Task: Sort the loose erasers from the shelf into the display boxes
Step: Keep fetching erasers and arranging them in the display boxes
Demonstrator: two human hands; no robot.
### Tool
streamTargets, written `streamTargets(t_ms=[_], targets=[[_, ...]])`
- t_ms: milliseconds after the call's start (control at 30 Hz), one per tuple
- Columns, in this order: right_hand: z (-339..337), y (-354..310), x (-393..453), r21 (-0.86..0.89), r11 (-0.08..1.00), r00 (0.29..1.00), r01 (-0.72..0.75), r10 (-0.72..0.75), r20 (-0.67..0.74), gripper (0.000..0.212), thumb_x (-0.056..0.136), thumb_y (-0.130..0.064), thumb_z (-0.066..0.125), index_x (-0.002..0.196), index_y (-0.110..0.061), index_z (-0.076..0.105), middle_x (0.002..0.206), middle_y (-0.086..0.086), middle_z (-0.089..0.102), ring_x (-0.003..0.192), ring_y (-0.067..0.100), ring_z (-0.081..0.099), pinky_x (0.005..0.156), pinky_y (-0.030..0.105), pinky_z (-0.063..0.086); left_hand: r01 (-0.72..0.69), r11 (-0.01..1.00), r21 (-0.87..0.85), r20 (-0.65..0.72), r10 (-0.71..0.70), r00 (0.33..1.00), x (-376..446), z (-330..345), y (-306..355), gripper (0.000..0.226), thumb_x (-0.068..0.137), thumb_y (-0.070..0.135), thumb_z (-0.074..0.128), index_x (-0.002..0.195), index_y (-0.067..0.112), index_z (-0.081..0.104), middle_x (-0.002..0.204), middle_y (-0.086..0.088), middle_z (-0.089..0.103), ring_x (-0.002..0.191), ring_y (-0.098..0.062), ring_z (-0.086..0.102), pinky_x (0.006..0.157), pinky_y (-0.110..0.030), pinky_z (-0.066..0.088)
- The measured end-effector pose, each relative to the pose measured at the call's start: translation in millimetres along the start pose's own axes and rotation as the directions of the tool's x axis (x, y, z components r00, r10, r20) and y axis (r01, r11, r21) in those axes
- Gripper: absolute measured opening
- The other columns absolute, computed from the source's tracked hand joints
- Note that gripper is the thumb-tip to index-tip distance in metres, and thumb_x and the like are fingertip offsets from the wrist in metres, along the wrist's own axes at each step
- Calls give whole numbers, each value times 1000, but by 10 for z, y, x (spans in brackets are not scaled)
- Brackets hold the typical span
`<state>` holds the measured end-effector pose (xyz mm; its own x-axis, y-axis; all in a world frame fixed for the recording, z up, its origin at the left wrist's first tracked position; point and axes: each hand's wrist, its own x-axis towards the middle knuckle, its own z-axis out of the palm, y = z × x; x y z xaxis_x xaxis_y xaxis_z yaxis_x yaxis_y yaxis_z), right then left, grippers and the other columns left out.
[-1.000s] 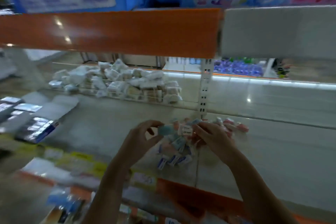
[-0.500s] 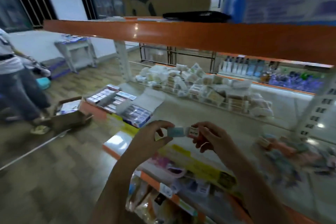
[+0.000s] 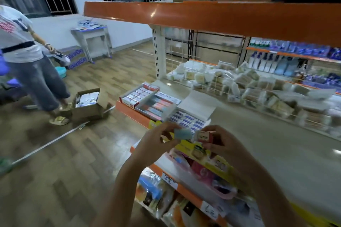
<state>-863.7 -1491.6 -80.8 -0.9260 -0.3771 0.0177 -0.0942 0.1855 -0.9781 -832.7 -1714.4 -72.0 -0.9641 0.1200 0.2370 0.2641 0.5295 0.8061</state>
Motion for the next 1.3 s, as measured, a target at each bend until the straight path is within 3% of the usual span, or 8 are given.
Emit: streamTargets(t_ms=[100, 267, 367, 567, 800, 1000, 1100, 1300], targets=[[97, 30, 362, -60, 998, 999, 34, -37, -40, 36, 79, 4, 67, 98, -26, 57, 87, 7, 65, 72, 16, 60, 59, 28, 49, -7, 1000, 6, 38, 7, 999, 248, -163, -269, 39, 82, 12, 70, 102, 42, 54, 98, 19, 63, 79, -1, 59, 68, -12, 47], [173, -3, 897, -56, 997, 996, 43, -47, -71, 35, 81, 4, 64, 98, -25, 56, 83, 2, 64, 69, 8, 58, 57, 20, 48, 0, 999, -52, 102, 5, 995, 724, -433, -685, 39, 81, 10, 71, 102, 39, 55, 96, 14, 61, 80, -14, 61, 68, -20, 51], [215, -23, 1150, -97, 995, 996, 31, -39, -81, 33, 81, 1, 65, 97, -27, 55, 79, -4, 62, 71, 9, 57, 62, 22, 48, -28, 995, -96, 117, 40, 992, 971, -554, -845, 46, 80, 8, 72, 100, 46, 57, 95, 23, 61, 74, -3, 60, 64, -17, 49], [415, -94, 1463, -259, 965, 993, 43, -70, -97, 35, 81, -2, 65, 97, -30, 51, 70, -26, 61, 66, -6, 57, 62, 6, 42, 11, 988, -157, 173, 16, 985, 1299, -738, -1104, 46, 81, 10, 70, 98, 51, 58, 95, 24, 61, 75, 2, 59, 66, -13, 47], [802, -210, 1900, -322, 947, 990, 6, -51, -132, 29, 84, -16, 66, 97, -36, 50, 81, -14, 60, 71, 1, 57, 63, 15, 48, 22, 970, -242, 245, 39, 969, 1626, -1154, -1429, 36, 82, 8, 69, 103, 35, 59, 97, 6, 63, 77, -3, 59, 65, -18, 48], [1178, -269, 2402, -331, 942, 961, -51, -44, -273, 30, 83, -15, 67, 97, -37, 52, 94, -14, 56, 84, -9, 54, 68, 3, 41, 8, 965, -261, 339, 83, 937, 2002, -1673, -1846, 32, 83, 9, 68, 105, 31, 60, 96, 10, 65, 80, -6, 61, 67, -22, 51], [1345, -237, 2692, -431, 896, 948, -107, -38, -314, 26, 83, -21, 66, 101, -34, 53, 102, -14, 49, 91, -4, 50, 71, 8, 37, 4, 961, -276, 346, 96, 933, 2198, -1865, -2048, 31, 83, 12, 69, 103, 34, 60, 95, 15, 64, 76, -3, 60, 65, -22, 51], [1571, -92, 3191, -618, 754, 931, -223, -24, -365, 32, 85, -24, 61, 116, -27, 54, 110, -11, 47, 105, 7, 40, 85, 21, 30, 12, 966, -257, 427, 103, 898, 2498, -2037, -2371, 28, 84, 16, 67, 106, 33, 60, 102, 5, 65, 89, -11, 62, 73, -27, 54]])
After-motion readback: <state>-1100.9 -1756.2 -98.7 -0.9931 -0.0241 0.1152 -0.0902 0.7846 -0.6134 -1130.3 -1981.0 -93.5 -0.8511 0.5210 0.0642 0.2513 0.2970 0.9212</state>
